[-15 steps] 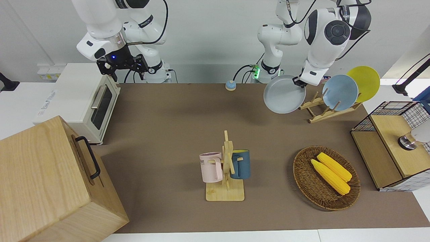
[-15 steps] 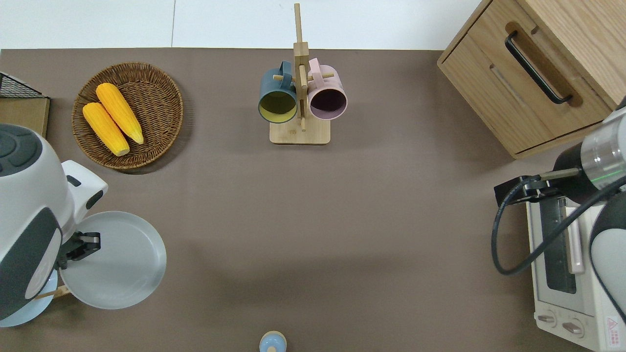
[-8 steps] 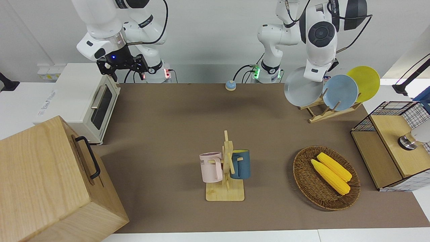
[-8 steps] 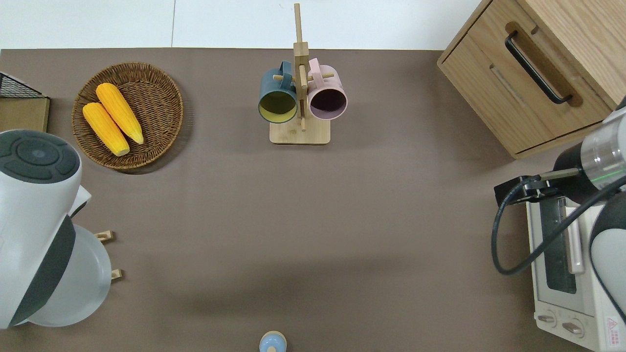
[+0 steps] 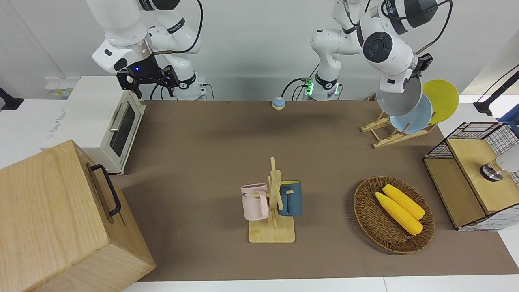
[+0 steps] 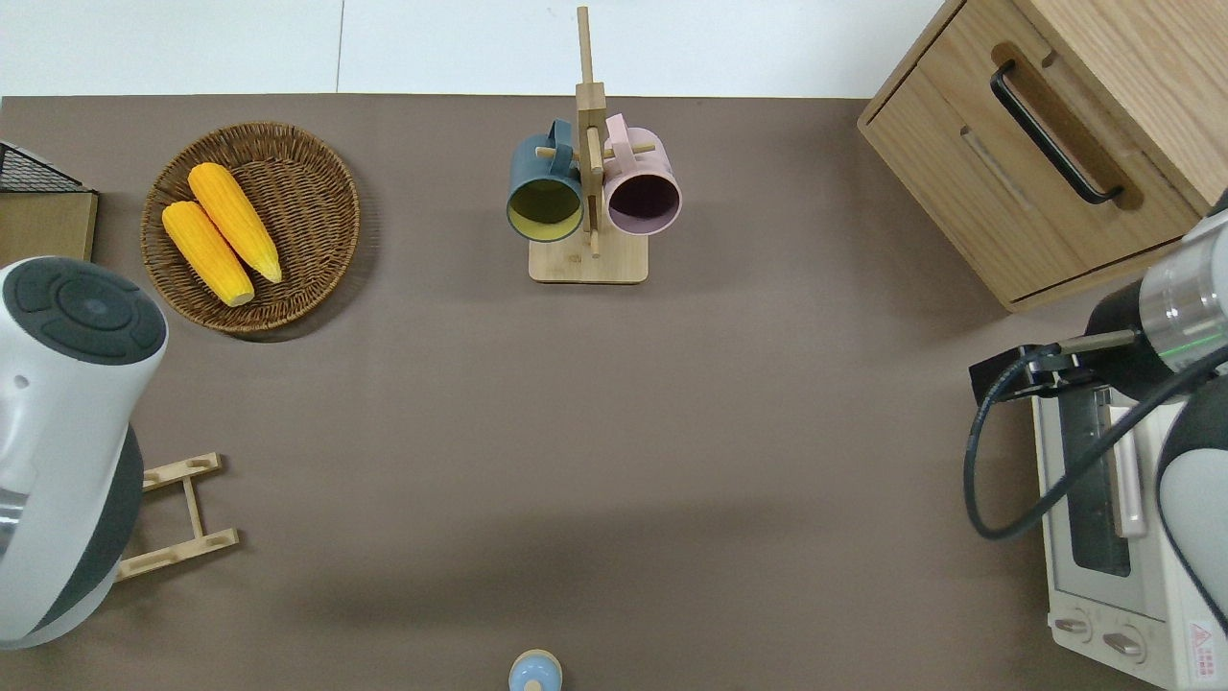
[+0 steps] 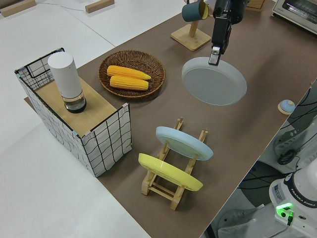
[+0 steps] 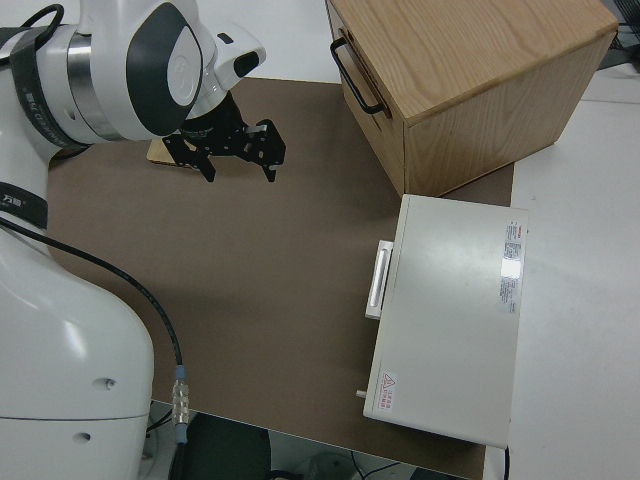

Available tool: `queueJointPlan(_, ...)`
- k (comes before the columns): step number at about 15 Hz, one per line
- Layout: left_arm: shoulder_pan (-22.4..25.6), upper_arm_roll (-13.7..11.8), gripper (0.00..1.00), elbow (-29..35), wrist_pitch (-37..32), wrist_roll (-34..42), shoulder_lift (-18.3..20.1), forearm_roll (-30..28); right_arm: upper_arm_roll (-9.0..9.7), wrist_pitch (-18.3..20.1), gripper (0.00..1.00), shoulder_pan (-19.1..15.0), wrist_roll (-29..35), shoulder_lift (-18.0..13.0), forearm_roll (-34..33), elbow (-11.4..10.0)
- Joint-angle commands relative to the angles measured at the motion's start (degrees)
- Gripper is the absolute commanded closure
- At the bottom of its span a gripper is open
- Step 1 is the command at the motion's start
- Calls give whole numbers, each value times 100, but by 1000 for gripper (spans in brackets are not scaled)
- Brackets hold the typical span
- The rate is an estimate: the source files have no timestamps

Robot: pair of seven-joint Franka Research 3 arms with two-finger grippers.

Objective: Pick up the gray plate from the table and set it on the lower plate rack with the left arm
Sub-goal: 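Lower the gray plate upright into the rack's lower slot with the left gripper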

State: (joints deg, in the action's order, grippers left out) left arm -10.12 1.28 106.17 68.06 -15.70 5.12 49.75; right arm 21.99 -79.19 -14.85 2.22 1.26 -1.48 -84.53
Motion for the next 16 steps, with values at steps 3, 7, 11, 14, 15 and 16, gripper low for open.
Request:
queueJointPlan(3,-7,-189,1000,606,576,-389,6,281,113,62,17,-132,68,-12,-37,41)
queueJointPlan(7,-7,-268,1000,1072,1051,-916,-55,229,121,62,17,-132,68,-20,-28,41)
queueJointPlan(11,-7,-277,1000,1503,1411,-1444,-73,202,113,62,17,-132,68,-12,-28,41)
queueJointPlan(14,10,-347,1000,1635,1614,-1690,-143,149,113,62,17,-132,68,-12,-28,41)
queueJointPlan(15,10,-347,1000,1661,1649,-1752,-178,71,121,62,17,-132,68,-12,-37,41)
queueJointPlan(16,10,-347,1000,1670,1684,-1813,-178,9,121,70,17,-132,68,-12,-28,41)
